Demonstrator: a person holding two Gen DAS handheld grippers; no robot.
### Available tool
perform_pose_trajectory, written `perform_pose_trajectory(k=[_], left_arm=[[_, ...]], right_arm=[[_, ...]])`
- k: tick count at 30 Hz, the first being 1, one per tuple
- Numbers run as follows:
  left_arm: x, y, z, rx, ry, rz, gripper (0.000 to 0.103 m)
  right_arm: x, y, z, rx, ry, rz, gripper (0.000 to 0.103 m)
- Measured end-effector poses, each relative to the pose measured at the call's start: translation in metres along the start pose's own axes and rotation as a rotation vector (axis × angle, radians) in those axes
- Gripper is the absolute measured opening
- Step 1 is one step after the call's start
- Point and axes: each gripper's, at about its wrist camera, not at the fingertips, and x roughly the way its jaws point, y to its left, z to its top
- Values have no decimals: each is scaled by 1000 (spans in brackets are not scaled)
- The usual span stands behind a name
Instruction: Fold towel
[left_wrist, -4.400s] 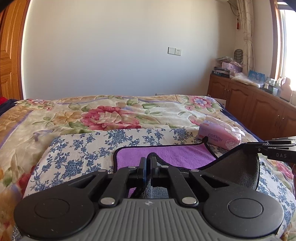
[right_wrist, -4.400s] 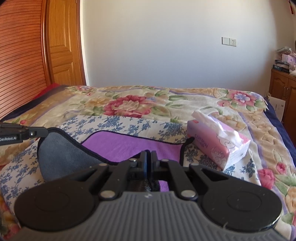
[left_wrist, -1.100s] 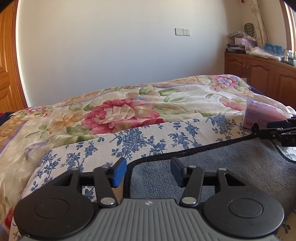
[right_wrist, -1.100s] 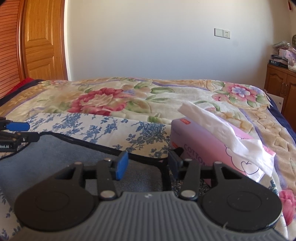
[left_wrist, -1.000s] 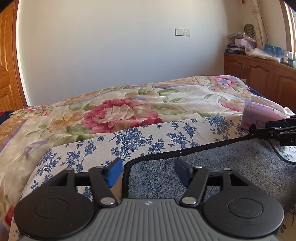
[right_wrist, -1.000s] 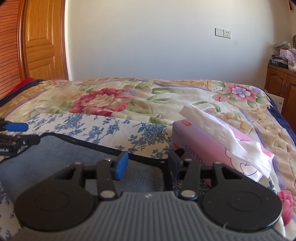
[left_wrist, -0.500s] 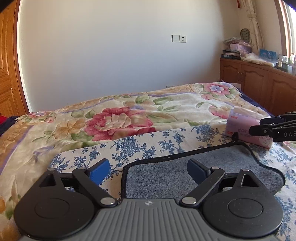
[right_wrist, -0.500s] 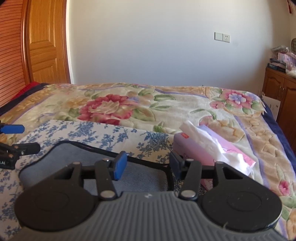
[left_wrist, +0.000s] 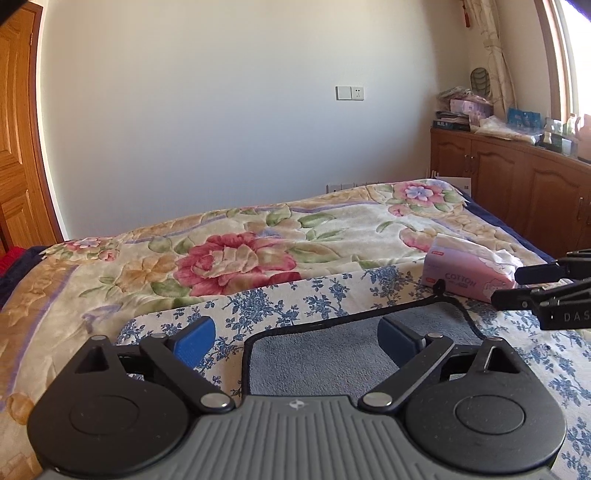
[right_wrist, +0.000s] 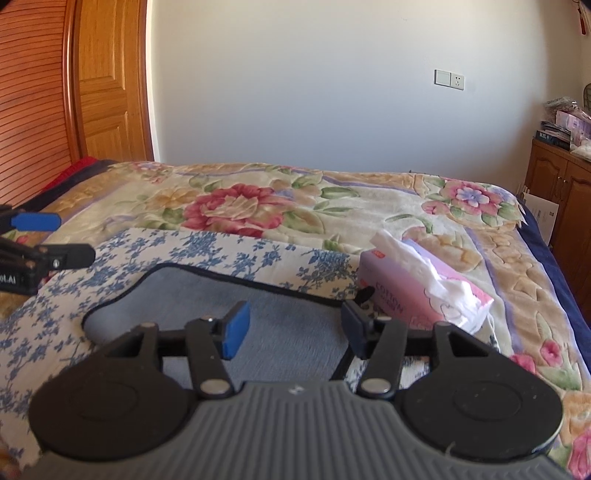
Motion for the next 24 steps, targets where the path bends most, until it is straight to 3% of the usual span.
perform_pose_trajectory(k=[2, 6, 11, 13, 24], left_arm=[[-6, -3, -1, 6, 2, 0, 97], [-19, -8, -2, 13, 4, -2, 97], [-35, -15, -3, 20, 3, -5, 97], [-41, -16, -4, 22, 6, -7, 97], [-78, -25, -15, 18, 1, 10, 101]], right_arm=[[-5, 2, -2, 4, 1, 1, 65], [-17, 6, -4, 11, -10, 7, 88], [-29, 9, -9, 16, -9, -10, 93], [-33, 10, -11, 19, -15, -15, 103], [-58, 16, -21, 22, -6, -34, 103]])
